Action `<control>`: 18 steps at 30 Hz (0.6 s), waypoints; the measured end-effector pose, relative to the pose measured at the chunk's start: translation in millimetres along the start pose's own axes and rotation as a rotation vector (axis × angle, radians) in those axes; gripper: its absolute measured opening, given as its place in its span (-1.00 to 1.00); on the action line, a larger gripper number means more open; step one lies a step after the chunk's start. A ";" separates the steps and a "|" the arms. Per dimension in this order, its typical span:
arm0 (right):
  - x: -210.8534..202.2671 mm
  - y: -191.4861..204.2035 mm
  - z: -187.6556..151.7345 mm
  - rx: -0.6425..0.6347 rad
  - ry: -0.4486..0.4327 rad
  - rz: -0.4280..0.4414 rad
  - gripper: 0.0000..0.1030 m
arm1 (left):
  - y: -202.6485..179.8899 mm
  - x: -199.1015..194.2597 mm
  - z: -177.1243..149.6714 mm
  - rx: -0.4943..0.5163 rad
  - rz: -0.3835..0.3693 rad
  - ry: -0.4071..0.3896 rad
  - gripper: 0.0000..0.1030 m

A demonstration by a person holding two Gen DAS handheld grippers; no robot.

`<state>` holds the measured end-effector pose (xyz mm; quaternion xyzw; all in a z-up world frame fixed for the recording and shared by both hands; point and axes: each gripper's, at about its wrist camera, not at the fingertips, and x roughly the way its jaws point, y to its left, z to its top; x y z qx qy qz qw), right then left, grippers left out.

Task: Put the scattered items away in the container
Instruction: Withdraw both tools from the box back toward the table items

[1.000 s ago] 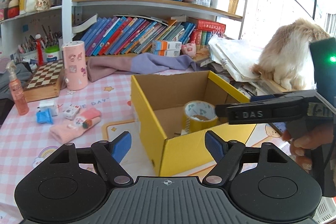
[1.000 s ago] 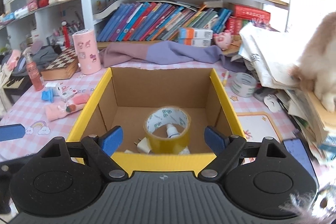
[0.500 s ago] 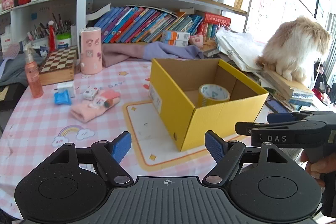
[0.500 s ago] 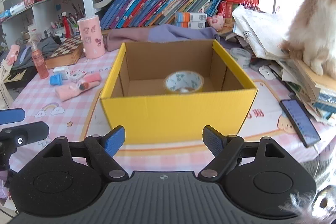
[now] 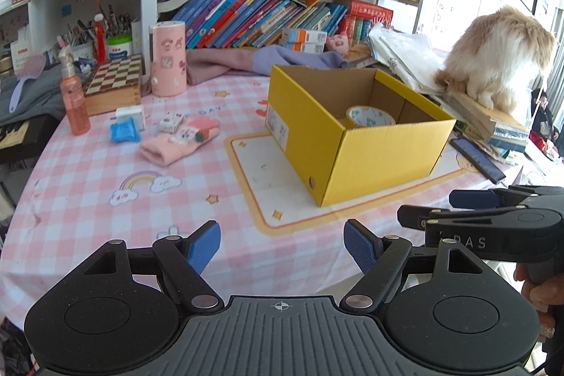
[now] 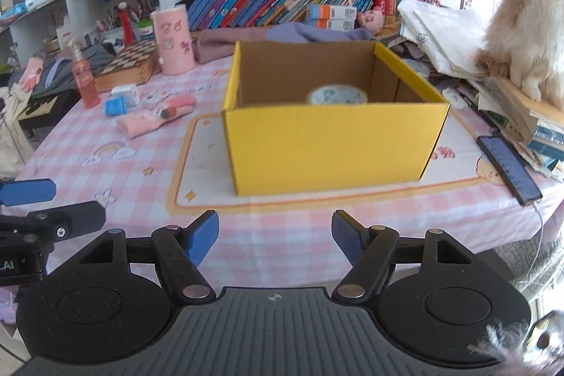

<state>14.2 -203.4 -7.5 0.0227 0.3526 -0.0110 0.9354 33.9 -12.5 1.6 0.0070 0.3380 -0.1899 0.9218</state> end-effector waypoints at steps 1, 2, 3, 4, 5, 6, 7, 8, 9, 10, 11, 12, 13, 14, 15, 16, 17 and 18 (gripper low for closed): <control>-0.2 2.5 -2.4 0.000 0.007 0.002 0.36 | 1.4 -0.6 -1.5 -0.002 0.001 0.003 0.54; -0.5 4.5 -4.4 0.001 0.013 0.004 0.36 | 2.7 -1.4 -3.1 -0.003 0.002 0.006 0.54; -0.8 6.6 -6.1 0.001 0.017 0.006 0.35 | 4.1 -2.2 -4.3 -0.004 0.002 0.009 0.54; -1.4 9.0 -7.6 0.001 0.020 0.007 0.35 | 5.5 -3.2 -5.5 -0.004 0.003 0.011 0.54; -1.8 11.0 -8.9 0.001 0.023 0.009 0.35 | 6.6 -4.2 -6.5 -0.004 0.004 0.013 0.54; -2.5 13.1 -10.4 0.001 0.025 0.011 0.35 | 7.9 -5.2 -7.6 -0.004 0.005 0.015 0.54; -2.8 15.8 -11.3 0.002 0.027 0.011 0.35 | 9.1 -6.2 -8.7 -0.003 0.005 0.016 0.54; -3.1 17.5 -12.1 0.002 0.029 0.013 0.35 | 10.5 -7.2 -9.6 -0.003 0.006 0.016 0.54; -3.4 19.2 -12.8 0.001 0.030 0.015 0.35 | 12.1 -8.4 -10.3 -0.002 0.007 0.016 0.54; -3.0 20.7 -12.8 0.001 0.032 0.017 0.35 | 13.7 -9.5 -10.8 -0.003 0.008 0.016 0.54; -3.0 22.9 -13.3 0.000 0.034 0.019 0.35 | 15.3 -10.5 -11.5 -0.003 0.009 0.016 0.54; -3.0 24.9 -13.8 -0.002 0.034 0.021 0.35 | 17.0 -11.4 -12.2 -0.005 0.011 0.017 0.54; -2.7 26.8 -13.8 -0.004 0.034 0.023 0.35 | 18.6 -12.2 -12.7 -0.006 0.012 0.017 0.54; -2.7 28.6 -13.9 -0.006 0.034 0.025 0.35 | 20.2 -12.8 -13.3 -0.008 0.013 0.018 0.54; -2.8 30.6 -14.0 -0.009 0.034 0.026 0.35 | 21.6 -13.5 -14.0 -0.010 0.014 0.018 0.54; -3.0 32.5 -14.4 -0.011 0.034 0.028 0.35 | 23.0 -14.5 -14.7 -0.011 0.015 0.018 0.54; -3.0 34.4 -14.4 -0.013 0.034 0.029 0.35 | 24.5 -15.3 -15.1 -0.012 0.016 0.018 0.54; -3.1 35.9 -14.3 -0.015 0.034 0.030 0.35 | 25.9 -15.8 -15.2 -0.013 0.016 0.017 0.54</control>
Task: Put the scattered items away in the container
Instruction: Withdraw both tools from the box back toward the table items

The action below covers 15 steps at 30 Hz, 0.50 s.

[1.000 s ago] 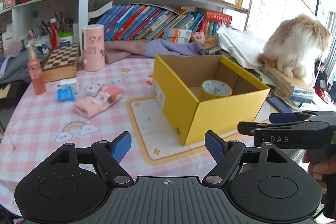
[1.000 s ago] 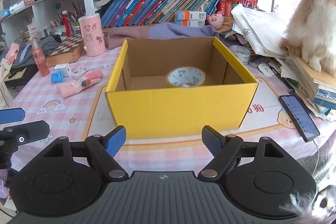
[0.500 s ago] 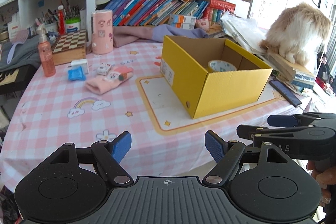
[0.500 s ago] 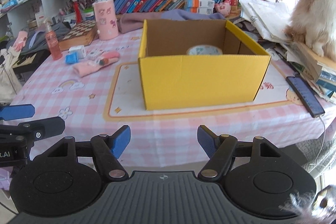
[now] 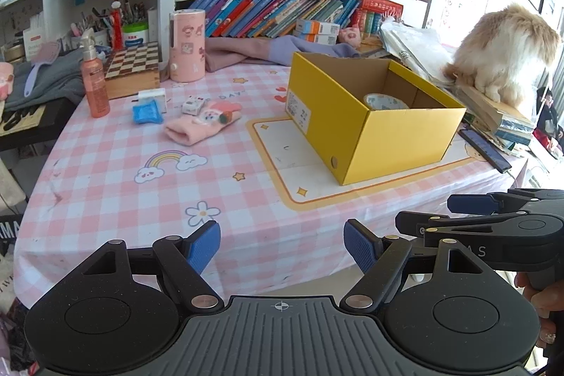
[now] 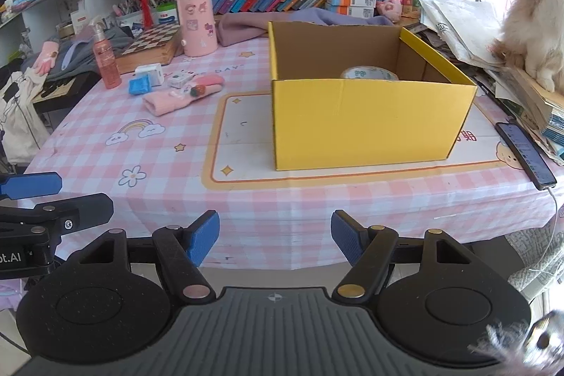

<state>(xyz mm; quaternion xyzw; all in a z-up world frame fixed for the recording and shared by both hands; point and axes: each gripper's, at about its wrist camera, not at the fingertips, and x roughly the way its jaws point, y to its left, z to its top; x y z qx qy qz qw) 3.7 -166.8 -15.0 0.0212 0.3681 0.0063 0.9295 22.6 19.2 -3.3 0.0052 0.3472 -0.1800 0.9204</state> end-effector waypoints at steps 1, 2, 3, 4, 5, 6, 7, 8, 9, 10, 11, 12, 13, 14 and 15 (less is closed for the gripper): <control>0.2 1.6 -0.1 -0.002 0.000 0.000 0.35 | 1.6 -0.3 0.0 -0.001 0.001 -0.001 0.54; 0.3 3.2 0.0 -0.004 0.001 0.001 0.35 | 3.1 -0.7 -0.1 -0.002 0.002 -0.001 0.54; 0.7 4.6 0.2 -0.005 0.002 0.002 0.35 | 4.5 -1.1 -0.2 -0.004 0.003 -0.002 0.54; 1.2 6.0 0.4 -0.007 0.002 0.003 0.35 | 6.1 -1.5 -0.4 -0.006 0.004 -0.002 0.54; 1.3 7.9 0.8 -0.008 0.002 0.004 0.35 | 7.6 -1.9 -0.7 -0.007 0.006 -0.003 0.54; 1.8 9.6 1.0 -0.011 0.003 0.006 0.35 | 9.3 -2.3 -1.0 -0.009 0.007 -0.003 0.54; 2.0 11.4 1.0 -0.013 0.003 0.007 0.35 | 11.1 -2.7 -1.4 -0.011 0.009 -0.003 0.54; 2.5 13.3 1.2 -0.016 0.004 0.009 0.35 | 12.7 -3.0 -1.7 -0.014 0.010 -0.003 0.54; 3.0 15.1 1.4 -0.018 0.005 0.012 0.35 | 14.2 -3.3 -2.0 -0.016 0.012 -0.002 0.54; 3.6 16.8 1.6 -0.021 0.006 0.014 0.35 | 15.7 -3.3 -2.1 -0.018 0.013 -0.002 0.54; 4.2 18.5 1.9 -0.024 0.007 0.015 0.35 | 17.3 -3.5 -2.4 -0.020 0.014 -0.001 0.54; 4.8 20.2 2.0 -0.026 0.008 0.017 0.35 | 19.1 -3.8 -2.8 -0.022 0.016 -0.001 0.54; 5.5 21.4 2.1 -0.027 0.010 0.019 0.35 | 20.9 -4.2 -3.0 -0.023 0.017 0.000 0.54; 6.2 22.8 2.2 -0.029 0.011 0.021 0.35 | 22.3 -4.5 -3.1 -0.024 0.018 0.000 0.54; 6.9 24.2 2.6 -0.030 0.012 0.024 0.35 | 23.6 -4.9 -3.4 -0.025 0.019 -0.001 0.54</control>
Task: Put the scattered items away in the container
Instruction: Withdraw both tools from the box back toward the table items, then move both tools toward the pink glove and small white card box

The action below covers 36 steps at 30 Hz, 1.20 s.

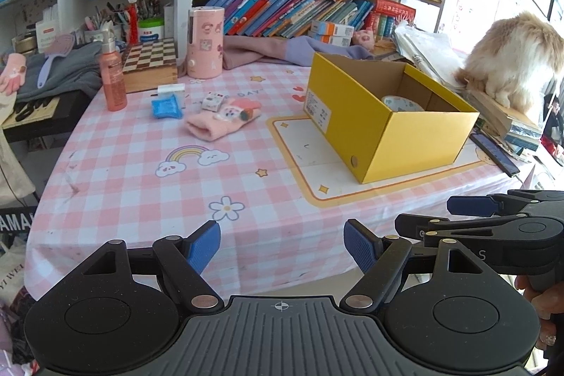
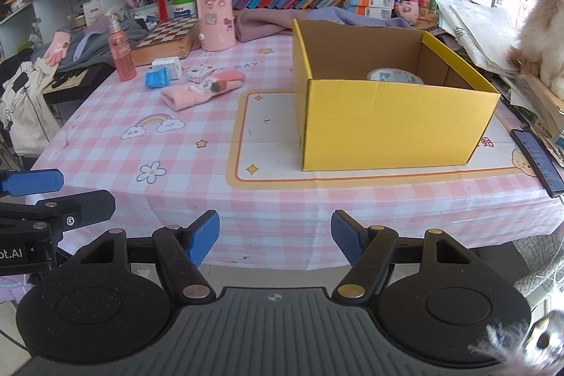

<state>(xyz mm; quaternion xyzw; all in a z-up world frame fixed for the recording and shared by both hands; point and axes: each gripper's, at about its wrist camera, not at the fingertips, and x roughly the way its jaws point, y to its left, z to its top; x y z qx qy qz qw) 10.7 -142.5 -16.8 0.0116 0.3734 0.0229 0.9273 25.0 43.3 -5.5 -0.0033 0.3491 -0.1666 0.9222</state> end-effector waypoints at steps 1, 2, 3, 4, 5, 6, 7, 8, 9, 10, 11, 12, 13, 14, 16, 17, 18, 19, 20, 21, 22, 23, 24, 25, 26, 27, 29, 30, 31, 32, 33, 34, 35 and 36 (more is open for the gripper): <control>0.6 1.5 0.1 -0.001 0.001 0.002 0.35 | 1.2 -0.2 -0.3 -0.001 0.001 0.001 0.54; 1.2 3.0 0.0 -0.003 0.002 0.004 0.35 | 2.5 -0.5 -0.6 -0.002 0.003 0.001 0.54; 1.8 4.3 0.1 -0.004 0.004 0.006 0.35 | 3.9 -0.8 -0.8 -0.003 0.004 0.001 0.54; 2.1 5.8 0.2 -0.006 0.004 0.007 0.35 | 5.1 -1.1 -1.0 -0.004 0.005 0.001 0.54; 2.4 7.0 0.4 -0.007 0.004 0.009 0.35 | 6.1 -1.5 -1.2 -0.004 0.006 0.001 0.54; 2.7 8.6 0.8 -0.008 0.004 0.010 0.35 | 7.1 -1.9 -1.5 -0.005 0.008 0.001 0.54; 2.9 10.0 0.8 -0.010 0.004 0.010 0.35 | 8.0 -2.2 -1.8 -0.006 0.009 0.001 0.54; 3.4 11.4 1.2 -0.011 0.004 0.012 0.35 | 9.2 -2.7 -2.2 -0.008 0.011 0.000 0.54; 3.9 13.0 1.3 -0.014 0.004 0.014 0.35 | 10.7 -3.4 -2.5 -0.010 0.013 -0.001 0.54; 4.4 14.6 1.8 -0.016 0.004 0.017 0.35 | 12.4 -4.2 -2.8 -0.012 0.016 -0.002 0.54; 5.0 16.5 2.2 -0.020 0.004 0.021 0.35 | 14.4 -5.1 -3.2 -0.014 0.019 -0.003 0.54; 5.2 18.9 2.3 -0.024 0.005 0.025 0.35 | 16.5 -6.0 -3.7 -0.019 0.023 -0.004 0.54; 5.5 21.4 2.7 -0.029 0.006 0.030 0.35 | 18.8 -7.0 -4.3 -0.024 0.027 -0.005 0.54; 5.9 23.9 3.2 -0.034 0.007 0.036 0.35 | 20.9 -8.2 -4.8 -0.030 0.032 -0.006 0.54; 6.8 29.2 4.6 -0.046 0.006 0.047 0.35 | 24.8 -10.6 -5.9 -0.040 0.041 -0.007 0.54; 7.4 31.7 5.6 -0.053 0.006 0.052 0.35 | 26.9 -11.5 -5.9 -0.046 0.045 -0.009 0.54; 7.9 34.2 6.9 -0.060 0.006 0.057 0.35 | 28.9 -12.3 -6.0 -0.053 0.050 -0.011 0.54; 8.3 36.9 7.5 -0.070 0.005 0.062 0.34 | 31.0 -12.8 -6.1 -0.060 0.055 -0.014 0.54; 8.9 39.3 8.0 -0.080 0.005 0.067 0.34 | 32.8 -13.1 -6.3 -0.068 0.060 -0.017 0.54; 9.6 41.1 8.1 -0.088 0.006 0.071 0.34 | 34.5 -13.3 -6.6 -0.076 0.066 -0.020 0.54; 10.5 43.0 8.4 -0.096 0.007 0.075 0.34 | 35.9 -13.5 -7.0 -0.082 0.070 -0.023 0.54; 11.3 44.5 8.6 -0.102 0.007 0.077 0.34 | 37.1 -13.3 -7.3 -0.087 0.073 -0.026 0.54; 12.2 45.5 9.0 -0.107 0.007 0.079 0.33 | 38.2 -12.9 -7.6 -0.091 0.076 -0.027 0.54; 13.8 46.1 9.5 -0.111 0.007 0.082 0.33 | 39.2 -12.4 -7.9 -0.094 0.080 -0.028 0.54; 16.0 46.8 10.5 -0.113 0.009 0.084 0.33 | 40.4 -12.1 -8.1 -0.098 0.086 -0.029 0.54; 18.4 47.2 11.5 -0.115 0.011 0.088 0.33 | 41.8 -11.7 -8.0 -0.102 0.092 -0.030 0.54; 23.1 49.2 14.2 -0.122 0.015 0.098 0.32 | 45.5 -10.8 -7.0 -0.111 0.105 -0.031 0.54; 25.6 50.7 15.9 -0.127 0.016 0.104 0.32 | 47.4 -9.9 -6.3 -0.115 0.111 -0.032 0.54; 28.2 51.9 17.7 -0.131 0.015 0.110 0.32 | 48.9 -8.5 -5.5 -0.119 0.117 -0.031 0.54; 31.6 53.2 20.0 -0.135 0.016 0.116 0.32 | 50.6 -7.0 -4.4 -0.121 0.123 -0.030 0.54; 35.1 54.7 21.8 -0.138 0.017 0.122 0.32 | 52.3 -5.5 -3.2 -0.122 0.129 -0.029 0.54; 39.3 56.1 24.3 -0.141 0.020 0.129 0.32 | 54.1 -3.7 -1.8 -0.124 0.137 -0.029 0.54; 43.2 57.6 27.0 -0.145 0.023 0.136 0.32 | 56.2 -1.6 -0.1 -0.127 0.144 -0.029 0.54; 47.2 58.8 29.7 -0.149 0.027 0.144 0.32 | 58.5 0.8 2.1 -0.131 0.151 -0.028 0.54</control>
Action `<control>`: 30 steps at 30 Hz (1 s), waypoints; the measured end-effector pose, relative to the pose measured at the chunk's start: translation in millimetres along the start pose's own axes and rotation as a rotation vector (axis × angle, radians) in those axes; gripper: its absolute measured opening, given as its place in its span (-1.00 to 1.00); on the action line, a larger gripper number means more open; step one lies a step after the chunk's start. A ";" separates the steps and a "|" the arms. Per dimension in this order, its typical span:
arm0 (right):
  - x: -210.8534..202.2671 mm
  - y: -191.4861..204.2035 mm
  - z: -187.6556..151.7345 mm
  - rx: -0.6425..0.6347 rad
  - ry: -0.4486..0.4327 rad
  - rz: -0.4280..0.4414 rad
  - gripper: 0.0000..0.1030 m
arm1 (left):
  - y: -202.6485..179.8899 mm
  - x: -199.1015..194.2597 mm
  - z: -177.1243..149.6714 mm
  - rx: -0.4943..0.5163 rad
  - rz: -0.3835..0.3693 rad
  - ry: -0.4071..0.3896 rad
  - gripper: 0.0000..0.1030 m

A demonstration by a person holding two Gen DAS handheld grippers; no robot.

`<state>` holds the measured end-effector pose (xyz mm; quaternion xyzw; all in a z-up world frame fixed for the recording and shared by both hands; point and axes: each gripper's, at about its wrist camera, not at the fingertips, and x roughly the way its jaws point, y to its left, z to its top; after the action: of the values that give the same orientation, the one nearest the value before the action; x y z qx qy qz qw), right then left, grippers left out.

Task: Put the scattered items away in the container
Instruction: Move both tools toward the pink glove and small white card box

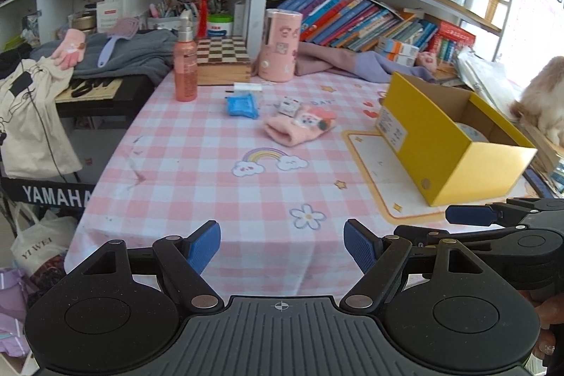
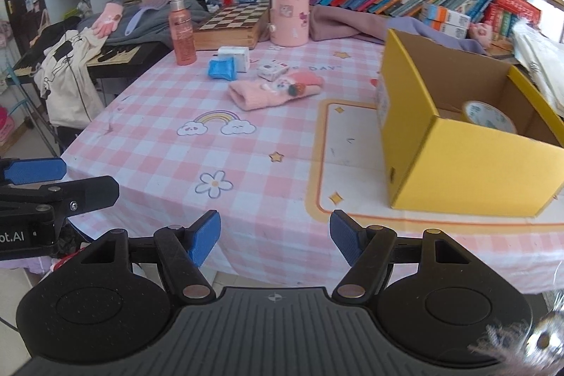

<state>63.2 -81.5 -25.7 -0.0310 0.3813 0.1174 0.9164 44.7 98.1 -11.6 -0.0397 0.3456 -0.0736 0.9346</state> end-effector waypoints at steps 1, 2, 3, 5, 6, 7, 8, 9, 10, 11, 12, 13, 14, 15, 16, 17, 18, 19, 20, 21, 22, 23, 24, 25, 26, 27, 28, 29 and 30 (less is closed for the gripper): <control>3.7 -0.2 2.9 -0.004 0.003 0.007 0.32 | 1.4 3.1 2.6 -0.004 0.006 0.001 0.54; 7.3 -0.5 6.4 -0.007 0.004 0.012 0.32 | 2.3 6.6 5.4 -0.006 0.010 0.003 0.54; 11.2 -1.2 10.0 -0.010 0.005 0.015 0.32 | 3.0 10.4 8.4 -0.007 0.012 0.005 0.54; 20.0 -3.9 17.0 -0.009 0.012 0.021 0.32 | 3.0 18.7 14.0 -0.003 0.015 0.012 0.54; 24.4 -5.2 19.9 -0.008 0.016 0.023 0.32 | 2.7 23.1 16.8 -0.001 0.015 0.015 0.54; 28.9 -6.6 23.0 -0.008 0.021 0.026 0.31 | 2.6 27.5 19.6 0.001 0.015 0.019 0.54; 33.0 -8.4 26.2 -0.007 0.023 0.028 0.31 | 2.9 32.0 22.6 0.002 0.016 0.023 0.54; 37.1 -10.1 29.7 -0.006 0.025 0.029 0.30 | 3.3 36.5 25.6 0.003 0.018 0.026 0.54; 41.1 -11.4 32.9 -0.005 0.025 0.030 0.29 | 3.5 40.9 28.6 0.004 0.019 0.028 0.54; 45.2 -13.3 36.5 -0.004 0.026 0.031 0.28 | 3.5 45.0 31.7 0.005 0.021 0.030 0.54; 48.9 -15.2 39.5 -0.004 0.026 0.032 0.27 | 3.9 49.2 35.1 0.006 0.023 0.031 0.54; 52.8 -17.1 43.0 -0.003 0.027 0.033 0.26 | 4.0 53.3 38.4 0.006 0.025 0.032 0.54; 56.4 -19.1 46.2 -0.001 0.028 0.033 0.26 | 4.0 57.3 41.7 0.006 0.026 0.033 0.54; 59.8 -21.1 49.4 0.000 0.027 0.032 0.25 | 3.9 61.1 45.0 0.007 0.027 0.034 0.54; 63.1 -22.9 52.8 0.002 0.026 0.032 0.25 | 3.7 64.7 47.9 0.009 0.029 0.034 0.54; 66.5 -24.9 56.2 0.003 0.025 0.033 0.25 | 3.3 68.2 50.5 0.012 0.030 0.035 0.54; 69.8 -26.2 59.5 0.003 0.025 0.034 0.25 | 3.0 71.5 53.2 0.015 0.032 0.036 0.54; 73.2 -27.5 62.5 0.002 0.025 0.037 0.25 | 2.9 74.5 55.9 0.017 0.034 0.037 0.54; 76.3 -28.4 65.1 0.001 0.026 0.040 0.25 | 2.6 77.2 58.0 0.018 0.037 0.039 0.54; 79.1 -29.3 67.5 -0.001 0.027 0.042 0.25 | 2.4 79.8 59.8 0.019 0.039 0.041 0.54; 82.1 -30.4 70.0 -0.002 0.028 0.045 0.25 | 2.3 82.3 61.4 0.018 0.042 0.043 0.54; 84.8 -31.5 72.7 -0.001 0.028 0.045 0.25 | 2.5 84.6 62.8 0.017 0.045 0.045 0.54; 87.5 -33.1 75.1 0.001 0.027 0.044 0.25 | 2.8 86.9 64.3 0.015 0.048 0.047 0.54; 90.1 -34.9 77.7 0.005 0.025 0.042 0.25 | 3.0 88.9 65.4 0.014 0.050 0.050 0.54; 92.9 -37.1 80.3 0.009 0.025 0.040 0.24 | 3.0 91.0 66.3 0.012 0.052 0.053 0.54; 95.3 -39.3 82.3 0.012 0.024 0.037 0.24 | 3.1 93.2 67.1 0.011 0.054 0.057 0.54; 97.7 -41.1 84.6 0.016 0.025 0.035 0.24 | 3.0 95.3 68.0 0.010 0.055 0.060 0.54; 100.3 -42.7 86.7 0.019 0.025 0.034 0.24 | 2.9 97.3 68.7 0.010 0.056 0.062 0.54; 102.5 -44.4 89.0 0.021 0.025 0.032 0.24 | 2.7 99.3 69.5 0.010 0.057 0.064 0.54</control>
<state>205.3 -92.0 -36.7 -0.0167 0.3944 0.1275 0.9099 164.8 85.9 -22.9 -0.0228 0.3761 -0.0499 0.9249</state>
